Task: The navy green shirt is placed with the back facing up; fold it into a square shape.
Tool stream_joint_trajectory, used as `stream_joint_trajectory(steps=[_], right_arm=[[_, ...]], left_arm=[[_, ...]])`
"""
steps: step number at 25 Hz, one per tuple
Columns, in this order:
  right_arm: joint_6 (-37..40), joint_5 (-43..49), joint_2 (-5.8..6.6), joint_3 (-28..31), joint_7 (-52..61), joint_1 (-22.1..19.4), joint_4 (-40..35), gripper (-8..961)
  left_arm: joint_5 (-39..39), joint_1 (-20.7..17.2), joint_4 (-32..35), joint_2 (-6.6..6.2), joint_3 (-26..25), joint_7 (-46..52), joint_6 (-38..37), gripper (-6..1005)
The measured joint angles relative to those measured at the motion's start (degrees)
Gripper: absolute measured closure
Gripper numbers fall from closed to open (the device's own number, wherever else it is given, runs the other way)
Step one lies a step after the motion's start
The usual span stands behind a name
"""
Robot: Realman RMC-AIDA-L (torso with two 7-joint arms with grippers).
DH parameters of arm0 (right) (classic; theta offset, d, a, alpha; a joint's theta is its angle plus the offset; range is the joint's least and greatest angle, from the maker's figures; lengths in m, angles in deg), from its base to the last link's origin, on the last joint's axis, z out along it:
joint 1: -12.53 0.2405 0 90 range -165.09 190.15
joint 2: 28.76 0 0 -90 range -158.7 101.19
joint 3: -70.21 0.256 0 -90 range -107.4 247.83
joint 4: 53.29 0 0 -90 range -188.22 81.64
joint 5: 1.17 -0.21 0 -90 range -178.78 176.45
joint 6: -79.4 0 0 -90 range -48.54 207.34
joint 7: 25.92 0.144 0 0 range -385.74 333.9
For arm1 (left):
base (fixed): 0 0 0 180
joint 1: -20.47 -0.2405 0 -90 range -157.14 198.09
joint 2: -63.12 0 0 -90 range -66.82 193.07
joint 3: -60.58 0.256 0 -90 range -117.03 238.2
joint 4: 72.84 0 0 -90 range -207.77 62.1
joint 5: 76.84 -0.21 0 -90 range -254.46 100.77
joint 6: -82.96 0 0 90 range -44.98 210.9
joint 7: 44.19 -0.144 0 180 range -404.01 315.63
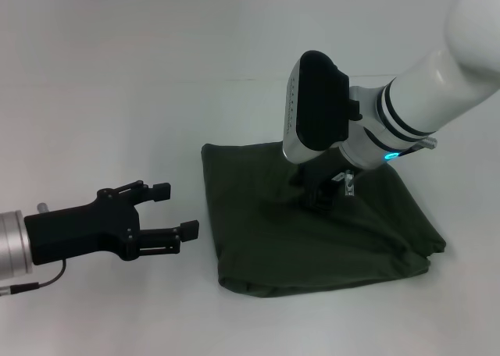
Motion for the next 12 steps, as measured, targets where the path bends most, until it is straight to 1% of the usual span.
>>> stream_joint_trajectory(steps=[1, 6, 12], right_arm=[[0.27, -0.10, 0.01, -0.05, 0.11, -0.09, -0.19, 489], [0.89, 0.10, 0.04, -2.04, 0.64, -0.08, -0.10, 631], [1.23, 0.09, 0.06, -3.26, 1.61, -0.32, -0.21, 628]], left_arm=[[0.00, 0.00, 0.00, -0.01, -0.06, 0.00, 0.00, 50], [0.04, -0.02, 0.05, -0.09, -0.29, 0.00, 0.00, 50], [0.05, -0.04, 0.07, -0.11, -0.28, 0.13, 0.00, 49]])
